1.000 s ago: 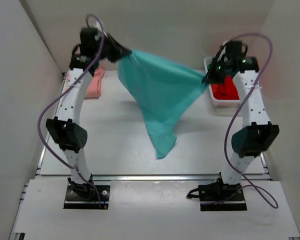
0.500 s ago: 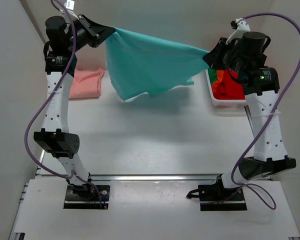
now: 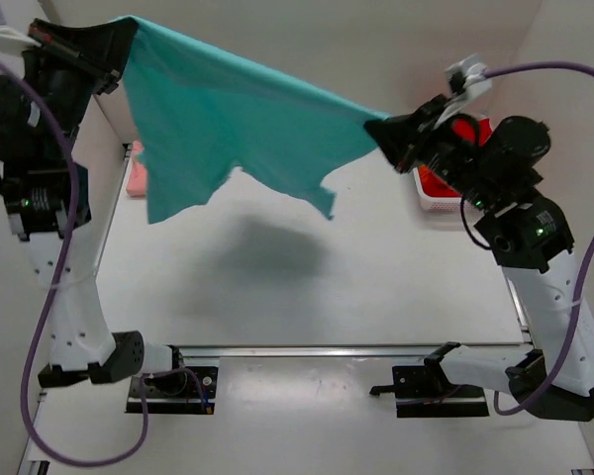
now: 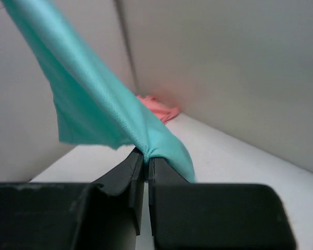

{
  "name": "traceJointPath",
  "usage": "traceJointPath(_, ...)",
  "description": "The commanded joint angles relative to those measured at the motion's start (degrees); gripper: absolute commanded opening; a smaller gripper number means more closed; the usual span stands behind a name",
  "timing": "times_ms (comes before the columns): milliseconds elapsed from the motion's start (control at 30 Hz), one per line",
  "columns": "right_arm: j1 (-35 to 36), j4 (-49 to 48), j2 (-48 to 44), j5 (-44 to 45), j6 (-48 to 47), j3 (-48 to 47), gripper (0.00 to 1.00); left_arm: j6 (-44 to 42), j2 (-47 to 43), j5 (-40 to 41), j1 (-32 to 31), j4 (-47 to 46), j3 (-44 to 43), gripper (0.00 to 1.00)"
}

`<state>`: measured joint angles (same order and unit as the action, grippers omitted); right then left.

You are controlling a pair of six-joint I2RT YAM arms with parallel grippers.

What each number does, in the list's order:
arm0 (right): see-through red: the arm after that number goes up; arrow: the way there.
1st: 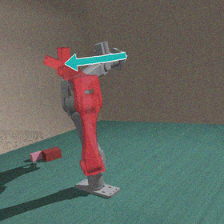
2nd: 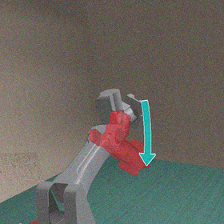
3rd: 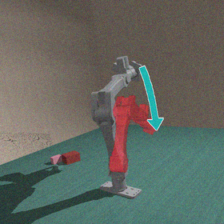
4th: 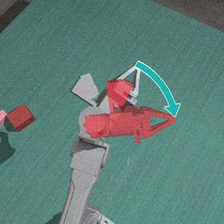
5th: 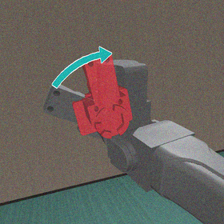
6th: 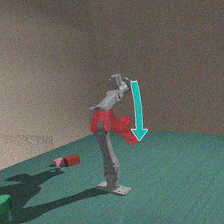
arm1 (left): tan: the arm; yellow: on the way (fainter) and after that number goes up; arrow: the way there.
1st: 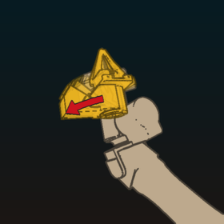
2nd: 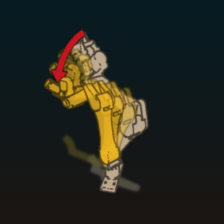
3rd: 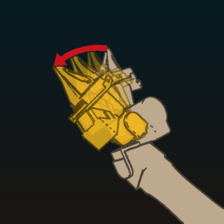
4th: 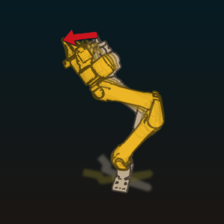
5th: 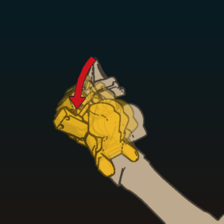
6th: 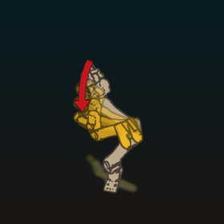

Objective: Fold and stack the t-shirts
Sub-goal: Flatten out the tshirt

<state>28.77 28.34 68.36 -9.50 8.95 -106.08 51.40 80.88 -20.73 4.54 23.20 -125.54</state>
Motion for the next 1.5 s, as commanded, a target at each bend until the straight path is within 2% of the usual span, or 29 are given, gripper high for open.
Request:
traceJointPath(0,8.4,-1.8,-0.9,2.9,-0.5,5.3,0.0,-1.4,-2.9,12.2,0.0,0.6,-0.8,0.0)
traceJointPath(100,12.3,-3.2,-1.2,-0.9,3.4,10.1,0.0,-1.0,-1.3,15.0,-2.4,0.8,-0.9,0.0)
traceJointPath(167,12.4,-3.5,-0.4,-4.0,6.4,13.9,0.0,3.7,2.5,10.0,-0.9,-0.3,-1.2,0.0)
traceJointPath(233,11.8,-4.5,-0.4,-6.0,7.5,16.8,0.0,6.2,11.2,5.5,-1.5,1.4,-4.4,0.0)
traceJointPath(367,8.9,-10.1,-3.7,-7.0,12.1,29.7,0.0,6.8,27.5,-3.0,-7.2,1.8,-8.0,0.0)
traceJointPath(500,3.9,-11.0,-8.8,-4.3,18.8,42.9,0.0,3.3,43.5,-1.6,-12.5,5.1,-15.0,0.0)
traceJointPath(567,1.1,-6.8,-10.0,-1.9,22.2,45.7,0.0,7.0,56.8,-5.4,-14.0,4.4,-18.2,0.0)
traceJointPath(600,0.3,-5.8,-10.8,-2.1,23.3,47.4,0.0,8.1,59.9,-8.0,-14.7,5.2,-22.4,0.29)
traceJointPath(633,-1.9,-3.4,-10.9,-2.6,23.6,47.7,0.0,9.0,65.4,-9.0,-15.8,7.2,-25.3,0.44)
traceJointPath(667,-3.9,-0.4,-11.5,-2.3,24.3,47.9,0.0,8.4,69.8,-9.5,-16.2,8.3,-32.2,0.57)
traceJointPath(700,-6.0,0.0,-11.8,-2.5,23.9,48.5,0.0,6.5,71.1,-8.5,-17.5,10.4,-37.1,0.56)
traceJointPath(733,-7.8,2.0,-12.4,-4.1,23.5,49.5,0.0,6.0,68.7,-8.4,-18.0,8.9,-34.8,0.56)
traceJointPath(767,-10.1,2.8,-12.6,-5.3,23.4,50.5,0.0,4.5,63.9,-8.4,-18.2,7.9,-28.9,0.53)
traceJointPath(833,-13.9,3.1,-13.2,-7.4,22.8,53.9,0.0,2.1,55.6,-8.0,-18.3,4.6,-15.1,0.44)
traceJointPath(900,-15.4,2.4,-12.4,-8.8,22.2,55.7,0.0,-1.1,42.8,-6.4,-18.4,4.2,-4.1,0.42)
traceJointPath(933,-16.7,2.1,-10.8,-9.1,22.2,56.6,0.0,-2.3,39.7,-4.7,-18.2,5.0,2.4,0.44)
traceJointPath(967,-16.8,0.9,-10.0,-10.4,21.6,57.5,0.0,-5.0,34.1,-3.6,-18.2,7.4,5.2,0.46)
traceJointPath(1100,-15.9,-3.0,-6.6,-11.1,22.3,59.9,0.0,-13.9,19.2,3.8,-18.0,15.8,22.4,0.44)
traceJointPath(1200,-16.8,-2.3,-4.8,-10.1,20.8,60.5,0.0,-17.8,12.7,5.3,-20.0,20.6,30.8,0.49)
traceJointPath(1267,-18.0,-2.9,-3.7,-9.5,20.4,60.3,0.0,-19.9,10.3,8.4,-24.0,26.5,37.4,0.55)
traceJointPath(1300,-18.2,-3.0,-2.8,-8.7,20.0,60.2,0.0,-20.5,8.9,8.9,-24.8,27.8,39.5,0.51)
traceJointPath(1367,-17.9,-3.7,-1.7,-7.6,18.5,59.6,0.0,-18.6,6.3,8.3,-26.9,30.1,49.6,0.28)
traceJointPath(1433,-18.0,-3.4,-0.9,-6.5,18.6,58.5,0.0,-15.8,1.8,6.8,-27.5,29.7,56.8,0.22)
traceJointPath(1467,-18.2,-3.6,-0.8,-6.8,18.5,58.5,0.0,-14.8,-0.3,7.1,-28.1,29.8,59.8,0.24)
